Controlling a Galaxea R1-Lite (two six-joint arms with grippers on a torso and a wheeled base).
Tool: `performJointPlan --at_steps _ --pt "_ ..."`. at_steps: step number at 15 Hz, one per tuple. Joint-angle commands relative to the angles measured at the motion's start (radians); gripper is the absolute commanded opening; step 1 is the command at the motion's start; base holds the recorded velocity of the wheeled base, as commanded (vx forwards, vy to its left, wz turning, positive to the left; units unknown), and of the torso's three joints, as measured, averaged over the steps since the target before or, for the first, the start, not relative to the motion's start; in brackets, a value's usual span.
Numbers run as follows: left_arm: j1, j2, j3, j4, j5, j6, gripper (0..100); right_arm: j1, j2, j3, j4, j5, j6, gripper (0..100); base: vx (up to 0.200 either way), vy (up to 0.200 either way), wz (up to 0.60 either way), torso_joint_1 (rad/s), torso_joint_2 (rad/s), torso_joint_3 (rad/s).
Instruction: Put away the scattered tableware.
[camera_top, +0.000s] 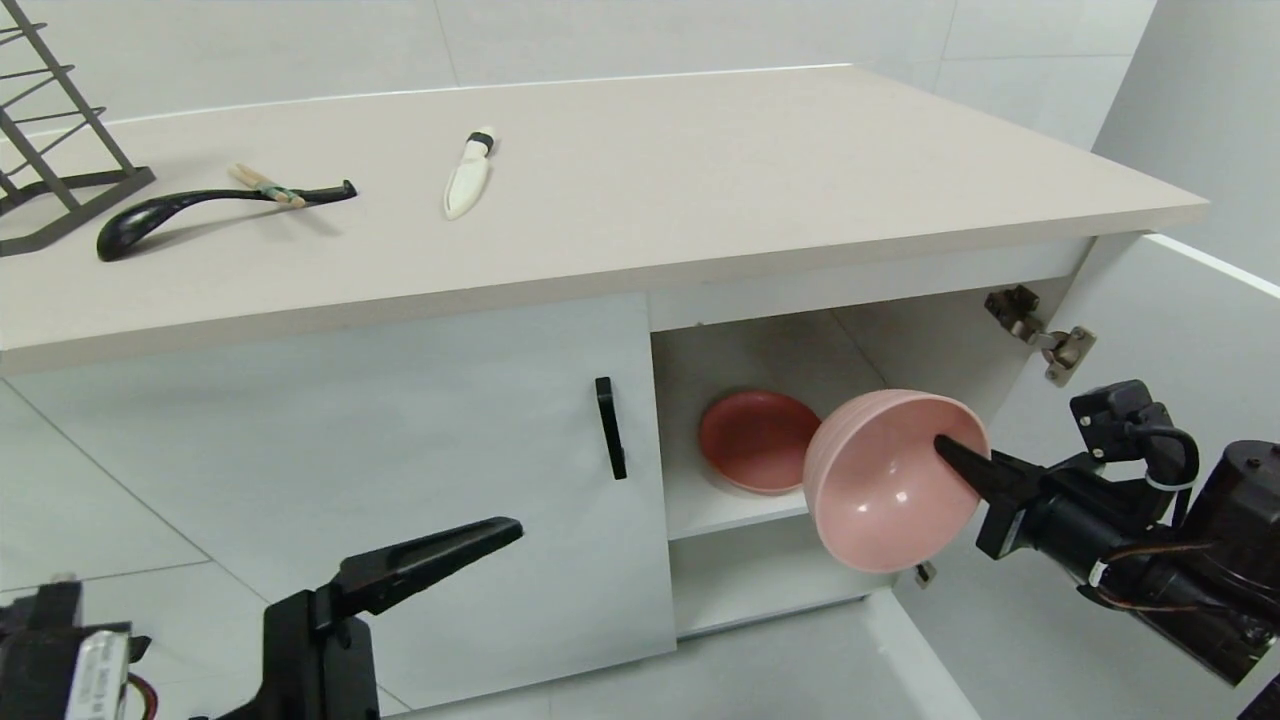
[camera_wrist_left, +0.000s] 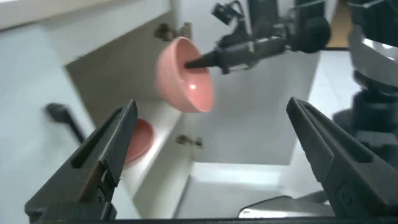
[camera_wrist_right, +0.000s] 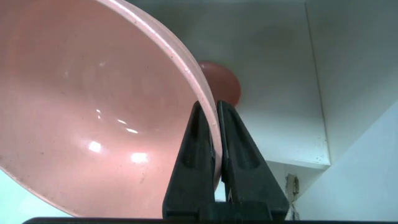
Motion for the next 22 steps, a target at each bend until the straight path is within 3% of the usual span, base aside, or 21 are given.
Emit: performJointPlan --at_steps 1,2,3,4,6,7,8,9,12,14,16,18,22 --pt "0.007 -0.102 0.005 0.075 0.126 -0.004 100 -0.036 0.006 0.054 -0.001 0.000 0.008 0 0.000 0.000 0.00 0.000 0.00 0.000" --pt "0.012 -0.164 0.005 0.123 0.155 -0.015 100 -0.050 0.006 0.076 -0.001 0.000 0.022 0 0.000 0.000 0.00 0.000 0.00 0.000" --pt "0.050 -0.246 0.005 0.201 0.160 -0.018 100 -0.055 0.003 0.086 -0.001 0.000 0.037 0 0.000 0.000 0.00 0.000 0.00 0.000" --pt "0.113 -0.334 0.005 0.296 0.160 -0.018 100 -0.055 0.001 0.090 -0.001 0.000 0.044 0 0.000 0.000 0.00 0.000 0.00 0.000" --pt "0.263 -0.573 0.002 0.586 0.164 -0.017 100 -0.055 -0.002 0.090 -0.001 0.000 0.044 0 0.000 0.000 0.00 0.000 0.00 0.000" --pt "0.363 -0.664 -0.024 0.748 0.195 -0.027 100 -0.055 -0.002 0.090 -0.001 0.000 0.044 0 0.000 0.000 0.00 0.000 0.00 0.000" --pt "0.415 -0.723 -0.067 0.859 0.220 -0.076 100 -0.055 -0.002 0.090 -0.001 0.000 0.044 0 0.000 0.000 0.00 0.000 0.00 0.000" --pt "0.438 -0.791 -0.110 0.969 0.243 -0.141 100 -0.055 -0.005 0.091 -0.001 0.000 0.044 0 0.000 0.000 0.00 0.000 0.00 0.000" --pt "0.501 -0.972 -0.105 1.201 0.376 -0.149 100 -0.055 -0.020 0.113 -0.001 0.000 0.044 0 0.000 0.000 0.00 0.000 0.00 0.000" --pt "0.595 -1.047 -0.099 1.253 0.396 -0.164 100 -0.049 -0.020 0.114 -0.001 0.000 0.044 0 0.000 0.000 0.00 0.000 0.00 0.000" --pt "0.641 -1.093 -0.044 1.281 0.422 -0.155 100 -0.036 -0.012 0.102 -0.001 0.000 0.045 0 0.000 0.000 0.00 0.000 0.00 0.000" --pt "0.658 -1.124 0.005 1.281 0.422 -0.153 100 -0.036 0.032 0.073 -0.001 0.002 0.053 0 0.000 0.000 0.00 0.000 0.00 0.000" --pt "0.676 -1.214 0.005 1.440 0.419 -0.162 100 -0.036 0.188 -0.082 -0.001 0.003 0.070 0 0.000 0.000 0.00 0.000 0.00 0.000"
